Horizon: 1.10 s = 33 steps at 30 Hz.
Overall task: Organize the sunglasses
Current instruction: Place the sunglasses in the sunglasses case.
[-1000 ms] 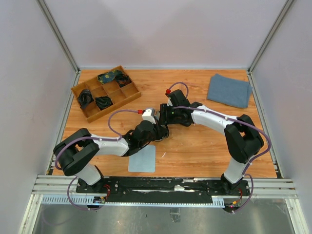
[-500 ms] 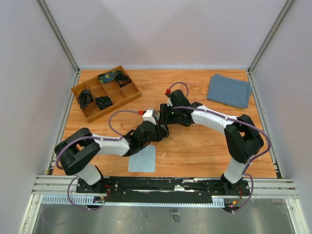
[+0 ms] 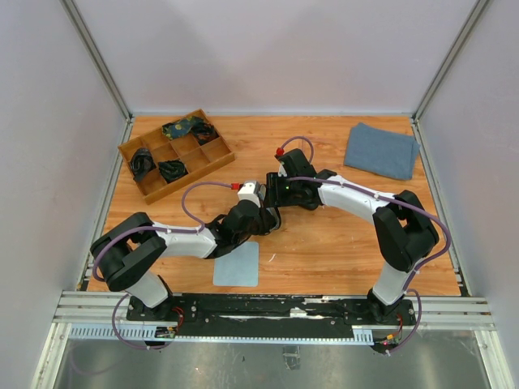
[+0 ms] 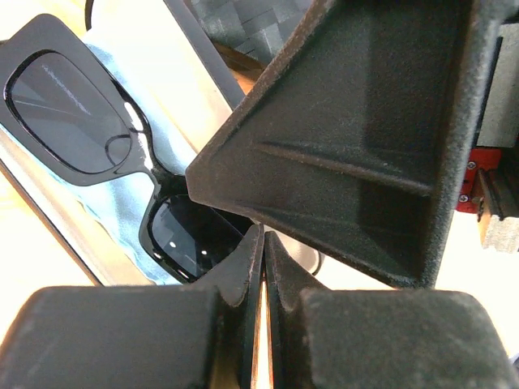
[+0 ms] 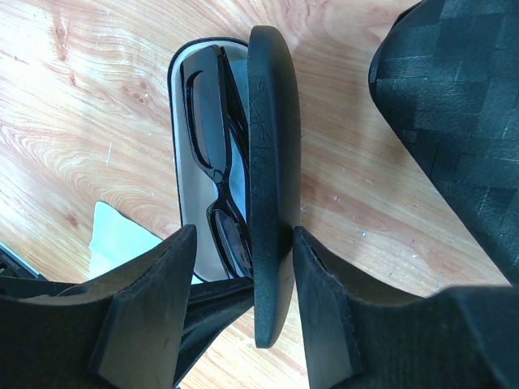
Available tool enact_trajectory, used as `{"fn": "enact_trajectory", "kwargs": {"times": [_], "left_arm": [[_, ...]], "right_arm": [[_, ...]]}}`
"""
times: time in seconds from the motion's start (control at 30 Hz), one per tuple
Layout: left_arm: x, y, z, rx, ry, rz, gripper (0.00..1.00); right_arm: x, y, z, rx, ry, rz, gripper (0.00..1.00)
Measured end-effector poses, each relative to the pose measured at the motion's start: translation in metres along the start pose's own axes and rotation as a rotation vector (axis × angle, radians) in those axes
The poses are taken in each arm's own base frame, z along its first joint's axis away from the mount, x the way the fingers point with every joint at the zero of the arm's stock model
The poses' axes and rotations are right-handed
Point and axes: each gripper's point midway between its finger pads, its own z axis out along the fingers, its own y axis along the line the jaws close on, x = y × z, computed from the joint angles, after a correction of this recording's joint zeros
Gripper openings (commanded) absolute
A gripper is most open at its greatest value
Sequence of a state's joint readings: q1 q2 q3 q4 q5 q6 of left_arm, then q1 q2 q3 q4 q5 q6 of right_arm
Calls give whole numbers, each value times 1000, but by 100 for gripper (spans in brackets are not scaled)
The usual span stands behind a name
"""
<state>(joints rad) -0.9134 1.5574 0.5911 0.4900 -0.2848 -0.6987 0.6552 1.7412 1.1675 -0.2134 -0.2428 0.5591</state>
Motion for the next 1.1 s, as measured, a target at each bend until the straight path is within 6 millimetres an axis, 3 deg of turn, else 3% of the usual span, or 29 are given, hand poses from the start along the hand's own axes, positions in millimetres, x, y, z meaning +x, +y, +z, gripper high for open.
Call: {"fn": "enact_trajectory", "kwargs": {"times": [1.1], "left_arm": [[-2,-9,4,6,7,29,6]], "right_arm": [[0,0,0,1,0,10,52]]}}
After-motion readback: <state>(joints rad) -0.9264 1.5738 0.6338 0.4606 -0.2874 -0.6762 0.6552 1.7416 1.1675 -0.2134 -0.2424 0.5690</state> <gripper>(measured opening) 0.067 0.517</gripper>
